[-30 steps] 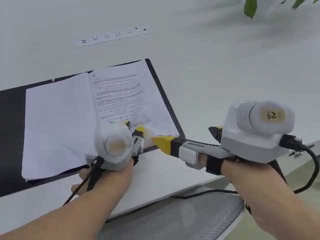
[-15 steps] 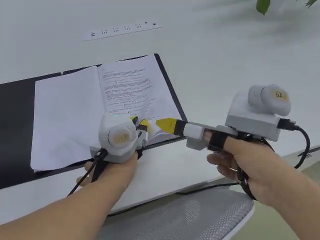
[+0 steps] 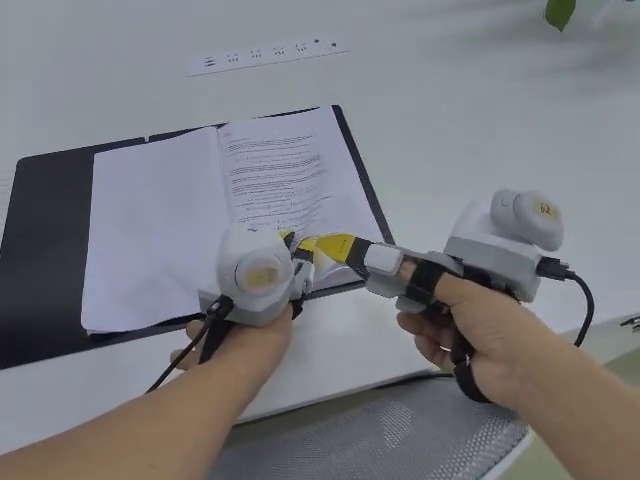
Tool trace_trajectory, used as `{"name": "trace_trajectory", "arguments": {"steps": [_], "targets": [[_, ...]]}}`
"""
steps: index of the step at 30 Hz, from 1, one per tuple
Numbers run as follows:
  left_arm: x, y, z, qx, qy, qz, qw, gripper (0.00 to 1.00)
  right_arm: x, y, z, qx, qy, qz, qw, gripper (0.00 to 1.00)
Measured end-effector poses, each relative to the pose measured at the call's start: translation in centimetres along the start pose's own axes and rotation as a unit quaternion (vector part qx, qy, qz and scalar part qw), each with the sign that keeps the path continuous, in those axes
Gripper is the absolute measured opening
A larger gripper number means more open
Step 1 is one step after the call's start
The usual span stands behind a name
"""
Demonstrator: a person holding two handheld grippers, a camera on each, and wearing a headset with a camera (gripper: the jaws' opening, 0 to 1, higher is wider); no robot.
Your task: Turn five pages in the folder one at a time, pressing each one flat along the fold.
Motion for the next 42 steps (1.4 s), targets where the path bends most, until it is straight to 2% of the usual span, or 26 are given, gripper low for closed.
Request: {"name": "trace_trajectory", "arguments": {"steps": [4, 8, 11, 14, 17, 23, 26, 28, 30, 32, 33, 34, 35, 37, 38, 42], "targets": [[0.0, 0.0, 0.0, 0.001, 0.0, -0.001, 1.0, 0.12, 0.0, -0.4, 0.2, -0.009, -0.006, 0.001, 0.9999, 0.47], [0.0, 0.0, 0.0, 0.002, 0.002, -0.001, 1.0, 0.12, -0.8, -1.0, 0.1, -0.013, -0.012, -0.012, 0.9998, 0.48], [0.0, 0.0, 0.0, 0.002, 0.003, -0.001, 1.0, 0.12, -1.1, -1.3, 0.2, -0.025, -0.015, -0.016, 0.9994, 0.47], [0.0, 0.0, 0.0, 0.002, 0.003, -0.002, 1.0, 0.12, -1.8, -1.8, 0.4, -0.039, -0.02, -0.034, 0.9985, 0.44], [0.0, 0.0, 0.1, 0.003, 0.004, -0.002, 1.0, 0.12, -2.6, -2.0, 0.5, -0.048, -0.018, -0.061, 0.9968, 0.35], [0.1, 0.0, 0.1, 0.006, 0.003, -0.003, 1.0, 0.12, -3.6, -2.2, 0.8, -0.069, -0.022, -0.097, 0.9926, 0.15], [0.0, -0.1, 0.2, 0.01, 0.003, -0.005, 0.9999, 0.13, -4.2, -2.3, 0.8, -0.078, -0.023, -0.114, 0.9902, 0.0], [0.0, -0.1, 0.3, 0.014, 0.008, -0.006, 0.9999, 0.13, -4.5, -2.5, 0.8, -0.085, -0.031, -0.116, 0.9892, 0.0], [0.1, -0.1, 0.6, 0.023, 0.025, -0.008, 0.9994, 0.13, -4.5, -2.4, 0.9, -0.092, -0.033, -0.115, 0.9886, 0.0], [-0.2, 0.3, 0.7, 0.048, 0.044, -0.027, 0.9975, 0.16, -4.3, -2.0, 1.1, -0.1, -0.031, -0.111, 0.9883, 0.0], [-0.1, 0.8, 0.8, 0.067, 0.04, -0.036, 0.9963, 0.17, -4.2, -1.9, 1.2, -0.103, -0.03, -0.108, 0.9883, 0.0], [0.1, 1.2, 1.1, 0.07, 0.039, -0.034, 0.9962, 0.18, -3.9, -1.8, 1.3, -0.109, -0.033, -0.102, 0.9883, 0.0], [0.3, 1.5, 1.3, 0.067, 0.039, -0.032, 0.9965, 0.21, -3.5, -1.8, 1.3, -0.112, -0.033, -0.095, 0.9886, 0.0], [1.3, 2.7, 1.8, 0.054, 0.0, -0.03, 0.9981, 0.25, -2.7, -1.6, 1.4, -0.12, -0.03, -0.083, 0.9888, 0.0], [1.7, 3.5, 2.1, 0.05, -0.011, -0.03, 0.9982, 0.25, -2.1, -1.6, 1.5, -0.125, -0.024, -0.075, 0.989, 0.0], [3.1, 5.5, 3.2, 0.031, -0.008, -0.028, 0.9991, 0.27, -0.2, -1.8, 1.6, -0.134, -0.01, -0.054, 0.9895, 0.0]]}}
Point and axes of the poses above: the centre of the closed fingertips' face, and the gripper's own axes: y roughly backward along the fingers, x roughly to its left, z roughly out of its top, the point moved 5 cm from there along y, roughly backward along the fingers, and after that the axes turned 10 degrees about -x, right-handed, at the moved point
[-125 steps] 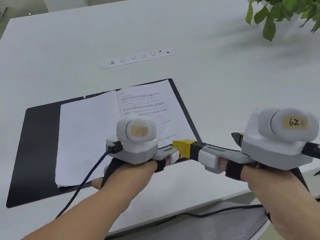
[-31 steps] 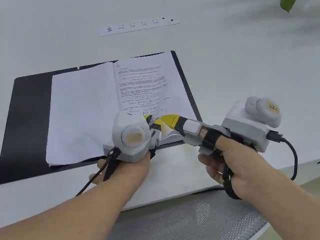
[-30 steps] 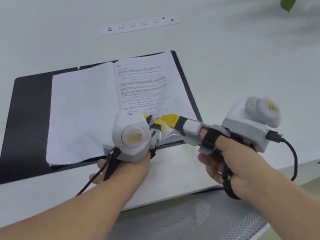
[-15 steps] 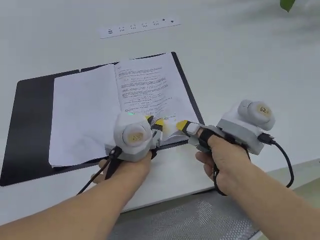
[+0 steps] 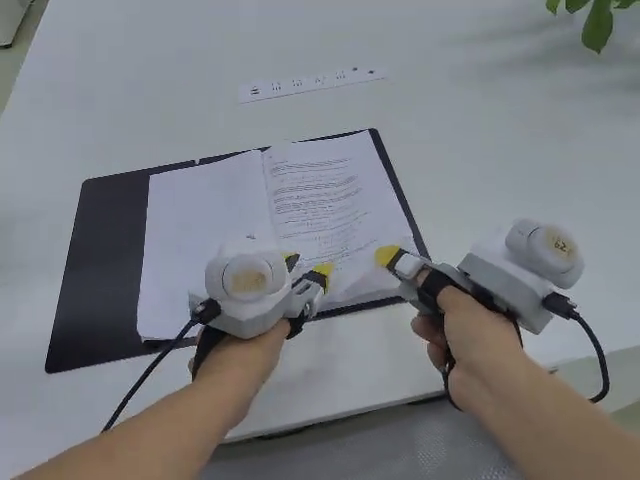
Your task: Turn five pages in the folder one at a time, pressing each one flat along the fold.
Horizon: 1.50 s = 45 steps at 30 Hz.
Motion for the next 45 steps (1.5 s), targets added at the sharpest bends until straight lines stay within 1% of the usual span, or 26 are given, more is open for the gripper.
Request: {"name": "trace_trajectory", "arguments": {"steps": [2, 3, 4, 6, 7, 8, 9, 11, 14, 16, 19, 20, 22, 23, 27, 28, 30, 34, 38, 39, 42, 45], "targets": [[0.8, 1.0, 0.6, -0.011, -0.005, 0.004, 0.9999, 0.28, 0.6, -0.2, 0.1, -0.004, 0.014, 0.015, 0.9998, 0.0], [1.0, 1.2, 0.7, -0.012, -0.005, 0.005, 0.9999, 0.29, 1.4, -0.3, -0.1, -0.005, 0.021, 0.022, 0.9995, 0.0], [1.7, 2.0, 1.3, -0.022, -0.004, 0.01, 0.9997, 0.3, 1.9, -0.3, -0.2, -0.005, 0.029, 0.031, 0.9991, 0.0], [2.5, 3.0, 2.1, -0.035, -0.008, 0.014, 0.9993, 0.3, 3.1, -0.4, -0.4, -0.005, 0.047, 0.046, 0.9978, 0.0], [2.8, 3.4, 2.3, -0.038, -0.008, 0.016, 0.9991, 0.3, 3.9, -0.5, -0.7, -0.006, 0.058, 0.054, 0.9968, 0.0], [3.1, 3.8, 2.6, -0.042, -0.01, 0.018, 0.9989, 0.3, 4.5, -0.5, -0.9, -0.006, 0.064, 0.06, 0.9961, 0.0], [3.5, 4.4, 3.0, -0.05, -0.013, 0.022, 0.9984, 0.31, 5.2, -0.5, -1.2, -0.005, 0.077, 0.069, 0.9947, 0.0], [4.1, 5.3, 3.5, -0.058, -0.015, 0.025, 0.9979, 0.3, 6.2, -0.7, -1.9, -0.003, 0.09, 0.076, 0.993, 0.0], [5.0, 6.4, 4.0, -0.069, -0.012, 0.032, 0.9971, 0.31, 7.3, -0.9, -2.6, -0.002, 0.096, 0.084, 0.9918, 0.0], [5.7, 7.2, 4.2, -0.073, -0.014, 0.037, 0.9966, 0.31, 8.1, -1.0, -3.1, -0.002, 0.11, 0.091, 0.9897, 0.0], [6.7, 8.3, 4.3, -0.079, -0.015, 0.043, 0.9958, 0.3, 9.0, -1.3, -4.1, 0.003, 0.112, 0.096, 0.9891, 0.0], [7.0, 8.9, 4.4, -0.082, -0.014, 0.046, 0.9955, 0.3, 9.4, -1.5, -4.5, 0.004, 0.121, 0.099, 0.9877, 0.0], [7.7, 9.7, 4.6, -0.088, -0.016, 0.052, 0.9946, 0.31, 10.0, -1.7, -5.2, 0.01, 0.128, 0.103, 0.9864, 0.0], [7.9, 9.8, 4.6, -0.089, -0.015, 0.054, 0.9945, 0.31, 10.2, -1.8, -5.4, 0.011, 0.129, 0.103, 0.9861, 0.0], [9.4, 11.1, 4.9, -0.096, -0.014, 0.064, 0.9932, 0.3, 11.2, -2.2, -6.9, 0.021, 0.149, 0.111, 0.9823, 0.0], [9.7, 11.4, 5.2, -0.1, -0.013, 0.067, 0.9926, 0.3, 11.5, -2.4, -7.3, 0.024, 0.153, 0.112, 0.9815, 0.0], [10.1, 11.8, 5.4, -0.104, -0.009, 0.07, 0.992, 0.3, 11.9, -2.5, -7.9, 0.03, 0.159, 0.115, 0.9801, 0.0], [11.1, 12.5, 5.7, -0.111, -0.008, 0.076, 0.9908, 0.29, 12.6, -2.9, -9.5, 0.043, 0.179, 0.119, 0.9758, 0.0], [12.0, 13.0, 5.7, -0.112, -0.006, 0.081, 0.9903, 0.29, 13.2, -3.4, -11.3, 0.064, 0.2, 0.123, 0.97, 0.0], [12.2, 13.0, 5.6, -0.112, -0.004, 0.082, 0.9903, 0.29, 13.3, -3.6, -11.7, 0.066, 0.207, 0.124, 0.9682, 0.0], [12.8, 13.4, 5.4, -0.112, -0.002, 0.084, 0.9901, 0.29, 13.4, -4.1, -13.4, 0.084, 0.228, 0.122, 0.9624, 0.0], [13.4, 13.6, 5.2, -0.114, 0.0, 0.085, 0.9899, 0.28, 13.6, -4.4, -14.8, 0.097, 0.24, 0.123, 0.9579, 0.0]]}}
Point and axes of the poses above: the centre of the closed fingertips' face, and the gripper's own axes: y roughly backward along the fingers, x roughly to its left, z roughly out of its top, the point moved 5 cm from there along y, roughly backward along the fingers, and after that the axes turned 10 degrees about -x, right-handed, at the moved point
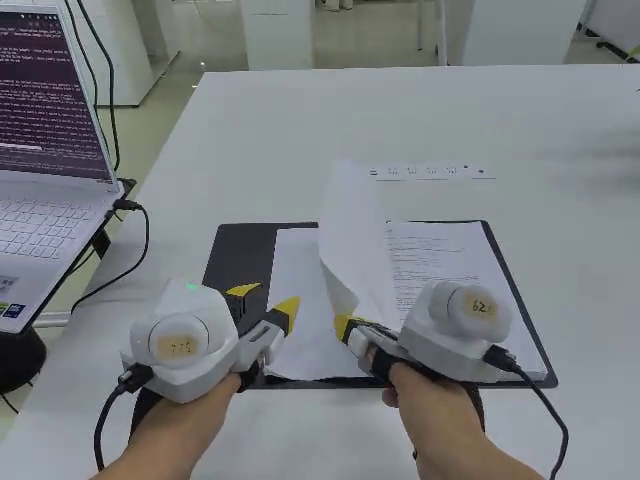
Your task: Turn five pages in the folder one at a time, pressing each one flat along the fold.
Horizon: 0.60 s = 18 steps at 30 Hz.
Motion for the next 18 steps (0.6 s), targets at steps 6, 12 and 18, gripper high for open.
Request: {"name": "trace_trajectory", "arguments": {"steps": [6, 12, 18], "targets": [[1.0, 0.7, -0.2, -0.001, 0.007, 0.004, 1.0, 0.27, 1.1, -1.0, -1.7, 0.02, 0.018, 0.004, 0.9996, 0.0], [1.8, 1.4, -0.9, 0.003, 0.012, 0.007, 0.9999, 0.27, 1.4, -2.0, -3.4, 0.041, 0.043, -0.004, 0.9982, 0.0], [2.9, 2.0, -1.2, 0.008, 0.018, 0.011, 0.9997, 0.26, 0.8, -3.1, -5.6, 0.071, 0.077, -0.02, 0.9943, 0.0]]}}
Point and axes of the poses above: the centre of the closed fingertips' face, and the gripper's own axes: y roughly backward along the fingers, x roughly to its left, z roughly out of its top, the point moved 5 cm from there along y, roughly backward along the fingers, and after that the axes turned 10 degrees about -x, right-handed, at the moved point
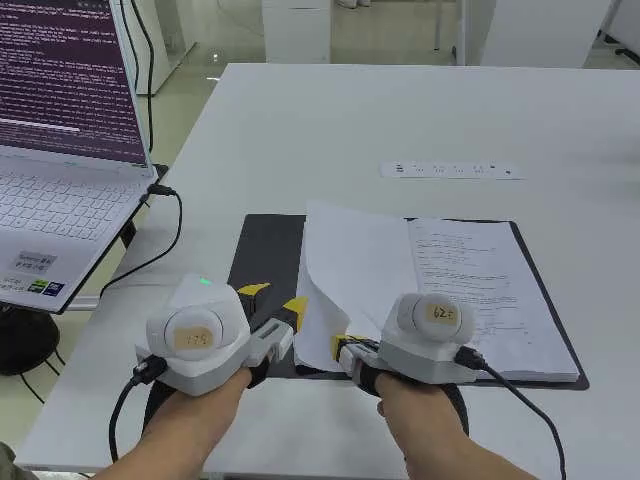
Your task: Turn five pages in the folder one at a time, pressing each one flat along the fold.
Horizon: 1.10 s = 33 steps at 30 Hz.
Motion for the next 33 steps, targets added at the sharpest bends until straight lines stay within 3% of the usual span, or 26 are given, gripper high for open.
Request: {"name": "trace_trajectory", "arguments": {"steps": [7, 13, 15, 22, 24, 25, 27, 29, 33], "targets": [[0.0, -0.3, -1.1, 0.021, 0.002, -0.009, 0.9997, 0.27, -0.1, -1.3, -1.4, 0.027, 0.03, -0.009, 0.9991, 0.0], [-0.8, -1.2, -2.9, 0.061, -0.011, -0.03, 0.9976, 0.26, -0.6, -1.9, -2.4, 0.038, 0.036, -0.011, 0.9986, 0.0], [-1.1, -1.7, -3.7, 0.08, -0.019, -0.038, 0.9959, 0.26, -0.4, -2.1, -2.5, 0.026, 0.038, 0.002, 0.9989, 0.0], [-3.2, -4.0, -4.8, 0.103, -0.03, -0.068, 0.9919, 0.27, 0.3, -1.1, -3.2, 0.033, 0.011, 0.038, 0.9987, 0.05], [-3.7, -4.5, -5.9, 0.129, -0.04, -0.078, 0.9877, 0.29, 0.4, -0.3, -3.2, 0.03, 0.018, 0.05, 0.9982, 0.06], [-3.7, -4.6, -6.7, 0.148, -0.049, -0.078, 0.9847, 0.29, 0.2, 0.1, -3.3, 0.03, 0.019, 0.05, 0.9981, 0.06], [-3.4, -4.8, -7.7, 0.161, -0.065, -0.066, 0.9827, 0.28, -0.5, 1.0, -3.1, 0.028, 0.024, 0.049, 0.9981, 0.03], [-3.1, -4.8, -8.4, 0.167, -0.06, -0.055, 0.9826, 0.24, -1.3, 1.7, -2.7, 0.024, 0.025, 0.04, 0.9986, 0.0], [-2.3, -4.4, -9.8, 0.179, -0.055, -0.032, 0.9817, 0.23, -3.6, 2.7, -1.4, -0.008, 0.003, 0.009, 0.9999, 0.0]]}}
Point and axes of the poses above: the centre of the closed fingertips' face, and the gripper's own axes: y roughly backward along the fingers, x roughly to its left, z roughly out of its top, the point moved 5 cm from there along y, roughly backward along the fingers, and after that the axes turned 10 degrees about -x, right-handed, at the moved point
